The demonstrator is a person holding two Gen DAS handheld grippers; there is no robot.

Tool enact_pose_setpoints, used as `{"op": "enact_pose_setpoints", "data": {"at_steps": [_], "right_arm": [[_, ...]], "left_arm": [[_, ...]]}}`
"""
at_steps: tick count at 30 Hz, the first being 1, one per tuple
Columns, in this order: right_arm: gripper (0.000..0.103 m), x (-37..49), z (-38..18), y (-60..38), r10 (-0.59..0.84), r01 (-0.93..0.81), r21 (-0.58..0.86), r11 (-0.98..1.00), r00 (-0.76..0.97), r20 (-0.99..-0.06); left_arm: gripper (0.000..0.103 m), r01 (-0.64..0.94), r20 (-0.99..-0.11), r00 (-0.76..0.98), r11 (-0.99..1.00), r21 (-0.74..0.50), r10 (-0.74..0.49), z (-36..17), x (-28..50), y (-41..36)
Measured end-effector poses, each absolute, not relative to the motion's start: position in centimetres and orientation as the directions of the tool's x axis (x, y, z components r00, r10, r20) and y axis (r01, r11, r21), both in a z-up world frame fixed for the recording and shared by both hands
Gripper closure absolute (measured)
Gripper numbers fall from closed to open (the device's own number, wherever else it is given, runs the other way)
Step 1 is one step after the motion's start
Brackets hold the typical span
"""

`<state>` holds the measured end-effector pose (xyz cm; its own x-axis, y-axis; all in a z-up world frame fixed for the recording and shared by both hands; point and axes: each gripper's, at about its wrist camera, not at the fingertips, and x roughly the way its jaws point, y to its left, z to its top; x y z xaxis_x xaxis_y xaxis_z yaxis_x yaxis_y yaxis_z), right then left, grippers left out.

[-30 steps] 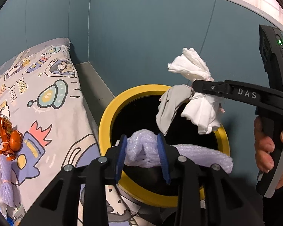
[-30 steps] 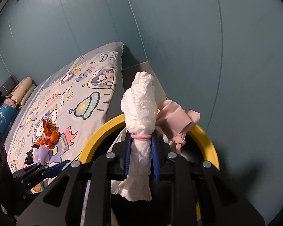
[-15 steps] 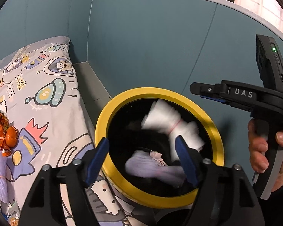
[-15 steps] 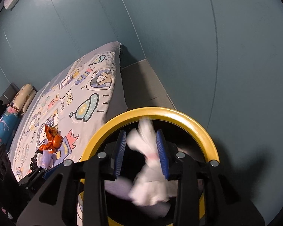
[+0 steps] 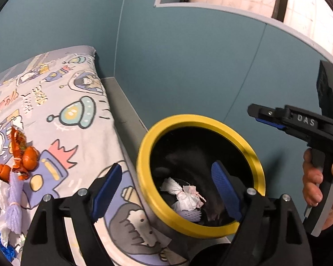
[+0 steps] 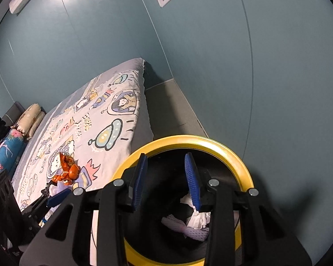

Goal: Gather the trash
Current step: 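Open both tools to drop the mesh sleeve and tissue into the bin, then move both tools back over the trash pile on the bed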

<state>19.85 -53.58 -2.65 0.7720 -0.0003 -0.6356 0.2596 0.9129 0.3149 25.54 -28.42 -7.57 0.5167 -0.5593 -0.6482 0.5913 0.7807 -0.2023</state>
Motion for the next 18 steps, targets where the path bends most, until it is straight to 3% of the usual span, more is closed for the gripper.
{"op": "enact_pose_setpoints", "data": {"at_steps": [18], "right_arm": [[0.057, 20.1, 0.5, -47.0, 0.064, 0.131, 0.28, 0.951, 0.803, -0.592]], "left_arm": [[0.013, 0.412, -0.594, 0.681, 0.895, -0.172, -0.427, -3.7, 27.0, -17.5]]}}
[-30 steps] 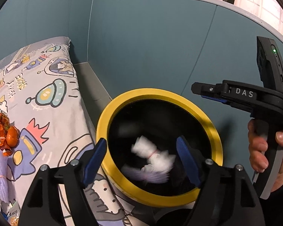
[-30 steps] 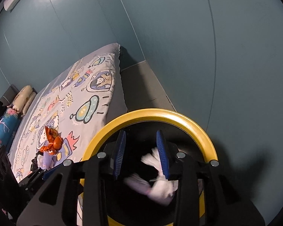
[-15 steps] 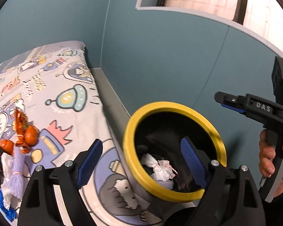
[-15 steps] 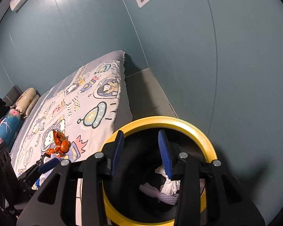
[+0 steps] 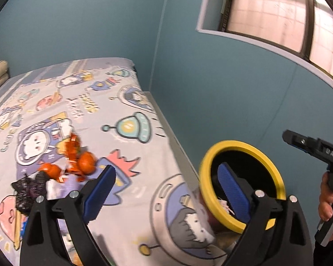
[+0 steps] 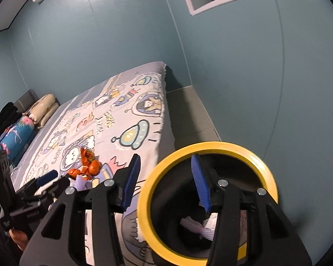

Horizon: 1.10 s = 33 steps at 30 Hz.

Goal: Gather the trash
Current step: 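Move both tools back over the trash pile on the bed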

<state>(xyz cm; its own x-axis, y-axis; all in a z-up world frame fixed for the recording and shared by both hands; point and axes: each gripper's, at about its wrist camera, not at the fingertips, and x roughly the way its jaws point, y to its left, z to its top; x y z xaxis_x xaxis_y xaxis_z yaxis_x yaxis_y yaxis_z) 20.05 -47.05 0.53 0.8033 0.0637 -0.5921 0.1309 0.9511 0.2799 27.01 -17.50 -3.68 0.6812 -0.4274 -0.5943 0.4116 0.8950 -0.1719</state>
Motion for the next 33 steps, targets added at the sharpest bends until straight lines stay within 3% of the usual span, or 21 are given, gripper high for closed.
{"op": "enact_pose_setpoints", "data": {"at_steps": [21, 33], "right_arm": [[0.054, 21.4, 1.0, -37.6, 0.192, -0.052, 0.246, 0.968, 0.783, -0.591], [0.052, 22.0, -0.5, -32.8, 0.263, -0.143, 0.239, 0.961, 0.741, -0.618]], "left_arm": [[0.01, 0.186, -0.588, 0.775, 0.973, -0.134, -0.229, -2.4, 27.6, -4.7], [0.009, 0.063, -0.63, 0.764, 0.988, -0.141, -0.139, -4.5, 28.4, 1.2]]}}
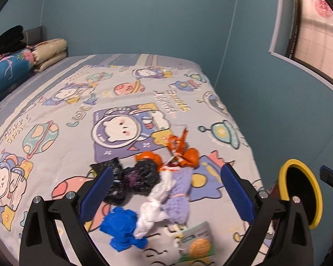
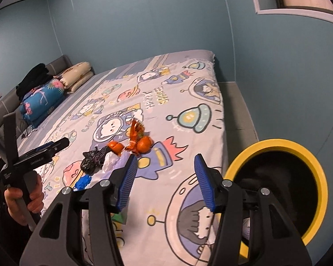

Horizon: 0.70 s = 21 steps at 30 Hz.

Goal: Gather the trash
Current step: 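Move both tools back over the trash pile on the bed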

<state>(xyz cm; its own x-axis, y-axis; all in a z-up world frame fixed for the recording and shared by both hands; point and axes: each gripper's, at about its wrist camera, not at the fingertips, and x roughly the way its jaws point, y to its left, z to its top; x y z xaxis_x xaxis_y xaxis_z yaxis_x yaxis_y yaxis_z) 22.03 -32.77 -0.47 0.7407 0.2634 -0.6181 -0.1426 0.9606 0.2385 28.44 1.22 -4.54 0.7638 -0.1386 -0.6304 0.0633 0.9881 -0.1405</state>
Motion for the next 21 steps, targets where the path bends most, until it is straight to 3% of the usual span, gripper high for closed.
{"op": "enact_pose_setpoints", "data": {"at_steps": [21], "right_arm": [[0.049, 23.3, -5.8, -24.1, 0.38, -0.287, 0.256, 0.923, 0.587, -0.714]], "left_arm": [[0.009, -0.076, -0.711, 0.702, 0.988, -0.135, -0.043, -10.0, 30.5, 7.7]]}}
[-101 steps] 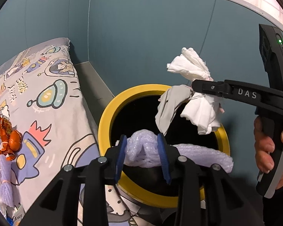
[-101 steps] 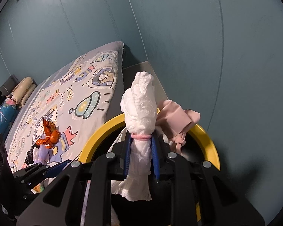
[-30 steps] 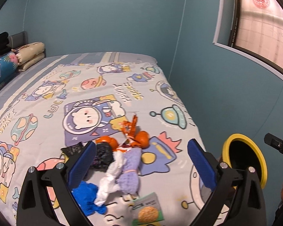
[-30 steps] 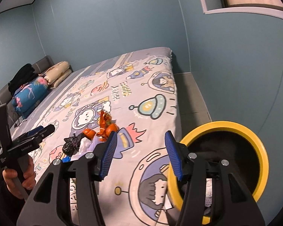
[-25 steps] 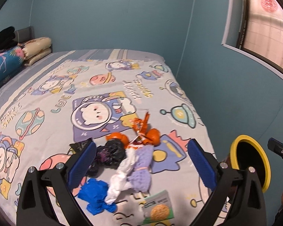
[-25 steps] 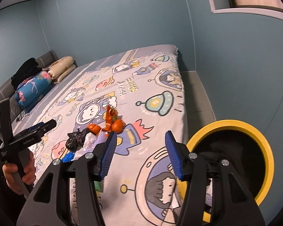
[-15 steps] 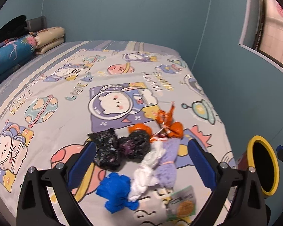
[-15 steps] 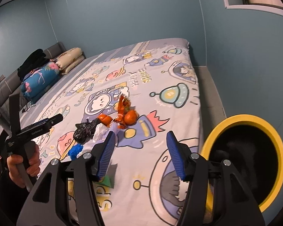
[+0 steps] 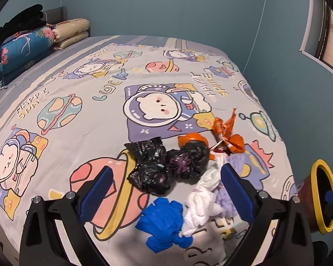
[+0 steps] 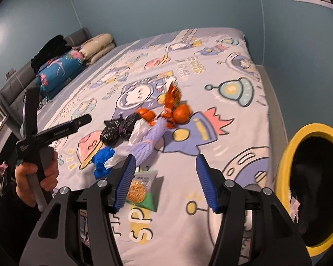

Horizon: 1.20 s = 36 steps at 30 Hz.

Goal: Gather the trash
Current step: 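Move both tools back over the trash pile on the bed, then grasp the black plastic bag with the left tool while the right tool grasps the green snack packet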

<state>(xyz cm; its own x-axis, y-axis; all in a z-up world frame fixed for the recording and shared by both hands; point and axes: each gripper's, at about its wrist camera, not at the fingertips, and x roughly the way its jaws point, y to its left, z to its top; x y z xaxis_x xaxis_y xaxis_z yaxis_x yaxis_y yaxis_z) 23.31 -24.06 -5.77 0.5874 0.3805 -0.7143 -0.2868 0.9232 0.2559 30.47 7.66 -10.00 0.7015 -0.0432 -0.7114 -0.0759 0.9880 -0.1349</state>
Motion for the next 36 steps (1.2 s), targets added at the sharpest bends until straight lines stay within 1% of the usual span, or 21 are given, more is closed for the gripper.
{"op": "enact_pose_setpoints", "data": {"at_steps": [19, 24, 27, 36], "right_arm": [[0.048, 24.0, -12.2, -17.2, 0.41, -0.38, 0.255, 0.889, 0.413, -0.813], [0.048, 24.3, -13.5, -16.4, 0.407, -0.387, 0.257, 0.886, 0.382, -0.83], [0.048, 24.4, -14.2, -16.0, 0.407, -0.388, 0.26, 0.884, 0.367, -0.836], [0.048, 24.7, -15.5, -15.2, 0.391, -0.404, 0.24, 0.882, 0.347, -0.852]], "left_arm": [[0.009, -0.156, -0.784, 0.619, 0.974, -0.164, -0.032, -15.3, 33.2, 11.2], [0.009, -0.159, -0.801, 0.598, 0.975, -0.153, -0.028, -16.7, 34.2, 11.3], [0.009, -0.162, -0.812, 0.582, 0.973, -0.167, -0.042, -17.6, 34.8, 11.2], [0.009, -0.138, -0.819, 0.572, 0.98, -0.146, -0.042, -18.6, 36.2, 9.9]]}}
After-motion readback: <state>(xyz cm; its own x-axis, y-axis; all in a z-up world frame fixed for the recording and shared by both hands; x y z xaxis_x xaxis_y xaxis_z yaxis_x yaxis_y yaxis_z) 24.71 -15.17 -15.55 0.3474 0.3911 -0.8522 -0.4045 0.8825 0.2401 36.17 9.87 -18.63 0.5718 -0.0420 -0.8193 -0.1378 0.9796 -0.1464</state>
